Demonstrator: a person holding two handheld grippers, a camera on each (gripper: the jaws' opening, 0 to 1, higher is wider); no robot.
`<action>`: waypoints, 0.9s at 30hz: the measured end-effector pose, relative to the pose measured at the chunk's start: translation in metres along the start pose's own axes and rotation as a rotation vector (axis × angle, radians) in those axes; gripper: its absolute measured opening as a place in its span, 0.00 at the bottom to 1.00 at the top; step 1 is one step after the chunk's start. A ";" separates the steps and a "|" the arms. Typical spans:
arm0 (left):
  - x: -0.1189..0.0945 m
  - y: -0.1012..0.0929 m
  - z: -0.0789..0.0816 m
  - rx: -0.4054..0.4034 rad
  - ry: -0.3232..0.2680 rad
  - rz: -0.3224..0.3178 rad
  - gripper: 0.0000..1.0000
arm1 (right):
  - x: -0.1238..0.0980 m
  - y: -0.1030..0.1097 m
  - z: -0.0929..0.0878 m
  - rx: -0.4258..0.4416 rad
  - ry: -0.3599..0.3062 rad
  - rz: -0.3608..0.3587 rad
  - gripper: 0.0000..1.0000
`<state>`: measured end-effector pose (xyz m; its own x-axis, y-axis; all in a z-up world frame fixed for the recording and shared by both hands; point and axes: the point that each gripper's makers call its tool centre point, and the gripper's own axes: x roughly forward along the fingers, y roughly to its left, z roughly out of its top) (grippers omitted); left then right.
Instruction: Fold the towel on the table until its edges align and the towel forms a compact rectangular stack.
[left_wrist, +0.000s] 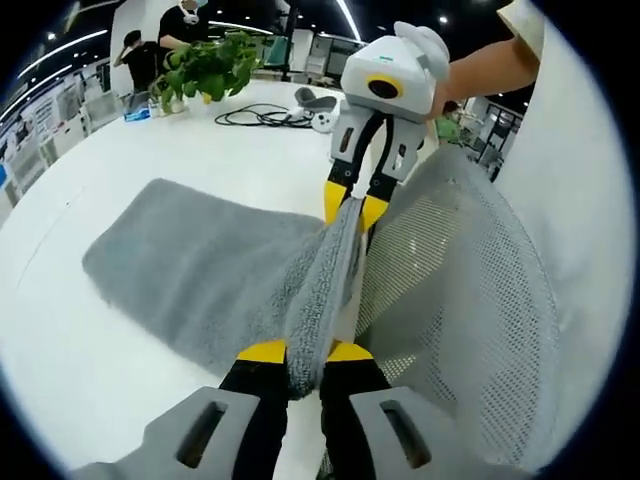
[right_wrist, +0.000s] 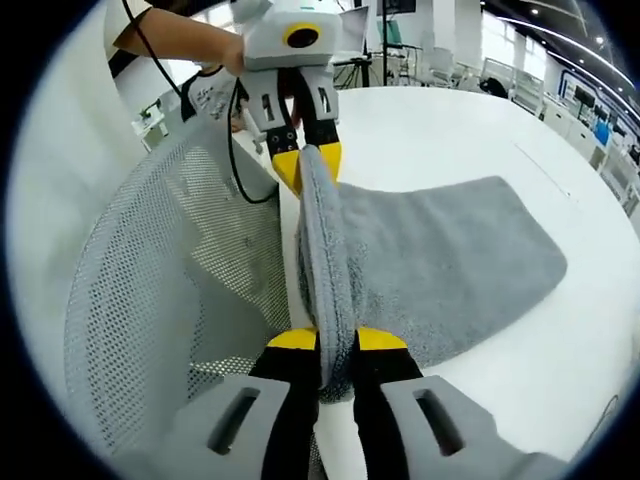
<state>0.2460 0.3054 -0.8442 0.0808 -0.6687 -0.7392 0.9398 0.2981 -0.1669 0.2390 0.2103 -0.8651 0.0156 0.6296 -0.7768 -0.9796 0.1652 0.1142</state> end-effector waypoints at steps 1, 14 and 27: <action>-0.001 -0.001 0.001 0.000 -0.002 -0.003 0.10 | -0.001 0.001 0.001 -0.001 -0.002 0.004 0.09; -0.018 -0.011 0.017 -0.010 -0.044 -0.039 0.10 | -0.021 0.011 0.015 0.006 -0.030 0.035 0.09; -0.041 0.018 0.046 -0.050 -0.155 0.021 0.10 | -0.043 -0.006 0.047 0.023 -0.091 0.012 0.08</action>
<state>0.2750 0.3072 -0.7872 0.1538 -0.7579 -0.6339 0.9201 0.3438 -0.1878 0.2534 0.2177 -0.8029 0.0227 0.6982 -0.7156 -0.9750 0.1737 0.1385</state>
